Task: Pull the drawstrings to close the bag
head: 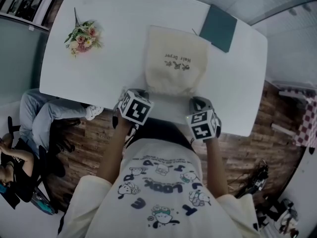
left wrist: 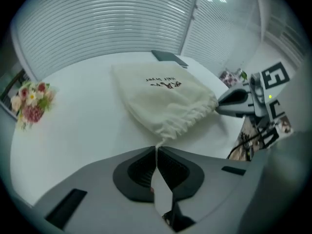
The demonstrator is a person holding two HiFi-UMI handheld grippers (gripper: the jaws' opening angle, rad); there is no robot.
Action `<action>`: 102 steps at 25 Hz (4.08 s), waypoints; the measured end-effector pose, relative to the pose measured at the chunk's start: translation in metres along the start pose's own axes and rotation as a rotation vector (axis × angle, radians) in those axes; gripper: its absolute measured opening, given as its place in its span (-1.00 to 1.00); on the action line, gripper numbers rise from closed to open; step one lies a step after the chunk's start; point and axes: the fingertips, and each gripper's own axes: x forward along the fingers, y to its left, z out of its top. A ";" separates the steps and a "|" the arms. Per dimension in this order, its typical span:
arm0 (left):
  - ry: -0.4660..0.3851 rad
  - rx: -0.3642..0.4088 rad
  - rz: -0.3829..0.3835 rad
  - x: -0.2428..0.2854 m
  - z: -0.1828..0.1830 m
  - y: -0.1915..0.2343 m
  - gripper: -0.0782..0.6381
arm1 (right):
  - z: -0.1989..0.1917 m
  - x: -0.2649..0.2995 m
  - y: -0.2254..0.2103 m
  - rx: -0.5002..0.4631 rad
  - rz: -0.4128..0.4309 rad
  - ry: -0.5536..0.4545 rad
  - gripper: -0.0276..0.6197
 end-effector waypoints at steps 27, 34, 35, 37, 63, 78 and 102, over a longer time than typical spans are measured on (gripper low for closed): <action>-0.220 -0.629 0.166 -0.013 -0.023 0.057 -0.64 | -0.023 -0.009 -0.048 0.877 -0.104 -0.162 -0.85; -0.239 -0.728 0.196 -0.018 -0.027 0.071 -0.64 | -0.035 -0.012 -0.065 1.058 -0.115 -0.201 -0.85; -0.237 -0.739 0.202 -0.018 -0.028 0.073 -0.64 | -0.038 -0.012 -0.067 1.087 -0.119 -0.205 -0.85; -0.233 -0.752 0.214 -0.018 -0.030 0.075 -0.64 | -0.044 -0.012 -0.073 1.139 -0.130 -0.211 -0.85; -0.227 -0.676 0.242 -0.027 -0.031 0.090 -0.64 | -0.047 -0.015 -0.087 1.055 -0.077 -0.188 -0.85; -0.243 -0.198 0.150 -0.044 0.000 0.050 -0.23 | -0.002 -0.033 -0.032 0.237 0.090 -0.171 -0.30; 0.044 0.567 -0.052 0.013 0.028 -0.035 -0.23 | 0.014 0.008 0.016 -0.483 0.222 0.125 -0.64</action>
